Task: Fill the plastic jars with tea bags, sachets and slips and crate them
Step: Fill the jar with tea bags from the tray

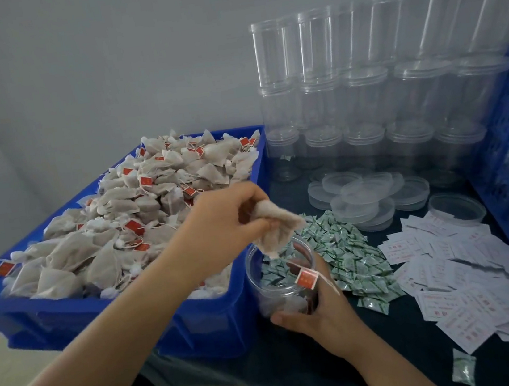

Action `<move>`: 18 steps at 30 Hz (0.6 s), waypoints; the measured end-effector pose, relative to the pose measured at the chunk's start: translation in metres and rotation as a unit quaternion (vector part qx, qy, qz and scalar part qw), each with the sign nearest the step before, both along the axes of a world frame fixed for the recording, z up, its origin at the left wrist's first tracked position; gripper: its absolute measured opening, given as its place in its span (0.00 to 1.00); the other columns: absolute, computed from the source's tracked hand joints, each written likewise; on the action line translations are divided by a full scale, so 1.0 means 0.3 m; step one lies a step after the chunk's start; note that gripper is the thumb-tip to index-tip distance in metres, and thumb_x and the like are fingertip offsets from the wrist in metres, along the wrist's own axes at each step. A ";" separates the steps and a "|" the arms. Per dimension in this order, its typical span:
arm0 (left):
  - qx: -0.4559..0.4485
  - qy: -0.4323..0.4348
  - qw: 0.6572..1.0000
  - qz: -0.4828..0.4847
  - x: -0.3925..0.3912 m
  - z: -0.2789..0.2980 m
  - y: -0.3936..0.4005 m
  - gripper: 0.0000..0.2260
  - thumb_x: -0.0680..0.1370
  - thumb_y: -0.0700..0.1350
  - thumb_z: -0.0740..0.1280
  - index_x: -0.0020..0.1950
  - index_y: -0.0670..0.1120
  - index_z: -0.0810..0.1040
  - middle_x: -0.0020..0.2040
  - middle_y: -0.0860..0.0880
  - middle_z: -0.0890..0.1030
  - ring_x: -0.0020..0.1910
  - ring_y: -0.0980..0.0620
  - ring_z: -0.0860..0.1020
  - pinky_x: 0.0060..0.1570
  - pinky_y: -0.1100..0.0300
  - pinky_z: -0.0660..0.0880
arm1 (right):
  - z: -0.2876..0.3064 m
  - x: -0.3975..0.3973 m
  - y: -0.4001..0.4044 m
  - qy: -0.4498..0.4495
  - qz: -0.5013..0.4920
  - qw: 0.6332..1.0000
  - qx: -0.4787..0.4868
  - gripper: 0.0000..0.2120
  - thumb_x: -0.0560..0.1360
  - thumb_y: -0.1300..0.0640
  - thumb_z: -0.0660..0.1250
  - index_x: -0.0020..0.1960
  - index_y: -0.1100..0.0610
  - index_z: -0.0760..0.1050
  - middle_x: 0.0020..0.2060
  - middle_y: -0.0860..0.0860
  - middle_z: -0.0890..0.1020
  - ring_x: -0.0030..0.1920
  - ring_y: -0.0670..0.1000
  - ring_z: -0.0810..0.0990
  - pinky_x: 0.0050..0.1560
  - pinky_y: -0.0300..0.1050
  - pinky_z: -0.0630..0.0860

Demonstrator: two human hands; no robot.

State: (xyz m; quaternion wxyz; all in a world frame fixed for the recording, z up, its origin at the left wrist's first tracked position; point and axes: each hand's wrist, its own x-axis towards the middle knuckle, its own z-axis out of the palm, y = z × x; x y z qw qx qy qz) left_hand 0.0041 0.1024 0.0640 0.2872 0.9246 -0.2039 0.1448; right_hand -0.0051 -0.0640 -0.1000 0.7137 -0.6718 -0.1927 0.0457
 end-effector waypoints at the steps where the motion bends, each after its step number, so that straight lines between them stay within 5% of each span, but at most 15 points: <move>1: 0.016 0.001 1.000 0.001 0.000 -0.015 -0.002 0.06 0.72 0.46 0.72 0.47 0.53 0.78 0.40 0.57 0.79 0.41 0.60 0.76 0.44 0.65 0.73 | 0.002 -0.001 0.002 0.000 -0.001 1.000 0.005 0.47 0.59 0.57 0.83 0.69 0.39 0.63 0.64 0.39 0.72 0.60 0.30 0.75 0.50 0.28 0.76; 5: 0.087 0.002 0.996 0.011 0.003 -0.053 -0.008 0.04 0.73 0.48 0.70 0.46 0.52 0.77 0.39 0.56 0.79 0.39 0.59 0.76 0.42 0.59 0.75 | -0.001 -0.002 0.004 -0.010 -0.003 1.000 -0.002 0.43 0.59 0.52 0.81 0.68 0.40 0.63 0.57 0.26 0.75 0.60 0.30 0.75 0.51 0.26 0.75; 10: 0.175 -0.018 0.984 0.005 -0.016 -0.069 -0.040 0.07 0.75 0.49 0.67 0.44 0.47 0.74 0.37 0.52 0.76 0.37 0.53 0.73 0.39 0.56 0.71 | 0.005 0.004 0.005 -0.024 -0.011 1.000 0.006 0.44 0.59 0.52 0.83 0.63 0.20 0.65 0.63 0.31 0.76 0.65 0.35 0.75 0.55 0.29 0.76; 14: 0.272 0.002 0.962 0.017 -0.026 -0.059 -0.081 0.10 0.77 0.53 0.63 0.47 0.47 0.71 0.40 0.51 0.76 0.42 0.48 0.75 0.43 0.53 0.74 | -0.005 0.006 0.005 -0.014 0.000 1.000 0.014 0.47 0.60 0.53 0.83 0.67 0.25 0.63 0.65 0.34 0.76 0.66 0.40 0.76 0.55 0.34 0.77; 18: 0.416 0.011 0.908 0.039 -0.022 -0.064 -0.135 0.03 0.80 0.45 0.61 0.49 0.46 0.69 0.35 0.51 0.66 0.38 0.47 0.73 0.37 0.54 0.70 | -0.004 0.006 0.007 -0.013 -0.005 1.000 0.006 0.47 0.59 0.51 0.84 0.67 0.23 0.63 0.66 0.35 0.76 0.67 0.42 0.76 0.56 0.36 0.78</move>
